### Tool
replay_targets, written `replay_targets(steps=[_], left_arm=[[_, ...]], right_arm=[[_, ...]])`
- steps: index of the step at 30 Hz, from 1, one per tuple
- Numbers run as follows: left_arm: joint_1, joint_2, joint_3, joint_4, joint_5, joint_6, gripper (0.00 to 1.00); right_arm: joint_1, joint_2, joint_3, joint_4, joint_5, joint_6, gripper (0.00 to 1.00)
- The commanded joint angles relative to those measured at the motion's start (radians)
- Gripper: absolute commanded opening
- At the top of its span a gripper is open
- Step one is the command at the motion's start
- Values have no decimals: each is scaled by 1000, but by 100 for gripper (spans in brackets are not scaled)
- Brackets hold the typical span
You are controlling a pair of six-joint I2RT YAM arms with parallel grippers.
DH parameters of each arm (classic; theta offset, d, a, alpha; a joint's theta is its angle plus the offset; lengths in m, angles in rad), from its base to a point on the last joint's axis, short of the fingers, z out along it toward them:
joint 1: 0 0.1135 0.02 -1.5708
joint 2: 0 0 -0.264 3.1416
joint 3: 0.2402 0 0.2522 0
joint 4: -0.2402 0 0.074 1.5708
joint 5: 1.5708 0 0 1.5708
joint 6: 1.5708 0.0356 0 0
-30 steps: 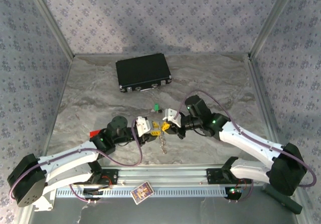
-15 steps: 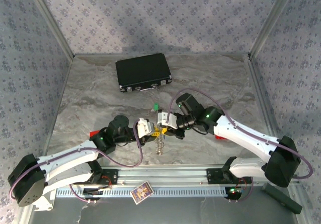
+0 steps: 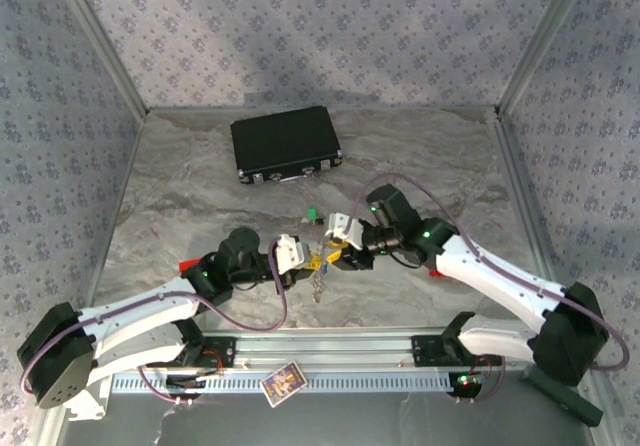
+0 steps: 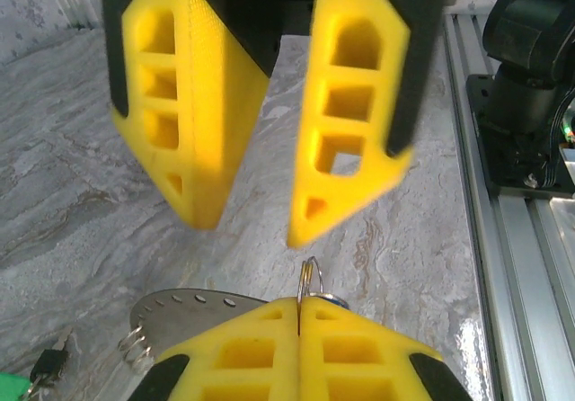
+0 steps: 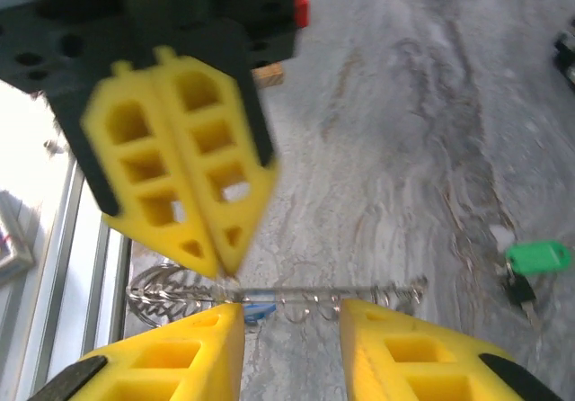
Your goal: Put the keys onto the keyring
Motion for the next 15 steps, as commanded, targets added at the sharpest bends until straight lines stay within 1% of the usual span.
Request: replay_targets(steps=[1,5,12,15], left_arm=[[-5,4,-31,132,13,-34,0],[-5,15,-33,144,14,-37,0],[-5,18,-35,149,18,-39,0],[-5,18,-33,150,18,-41,0]], right_arm=[[-21,-61,-92,136,-51,142,34],[-18,-89,-145,173,-62,191,34],[-9,-69,-157,172,-81,199,32],[-5,-56,-152,177,-86,201,28]])
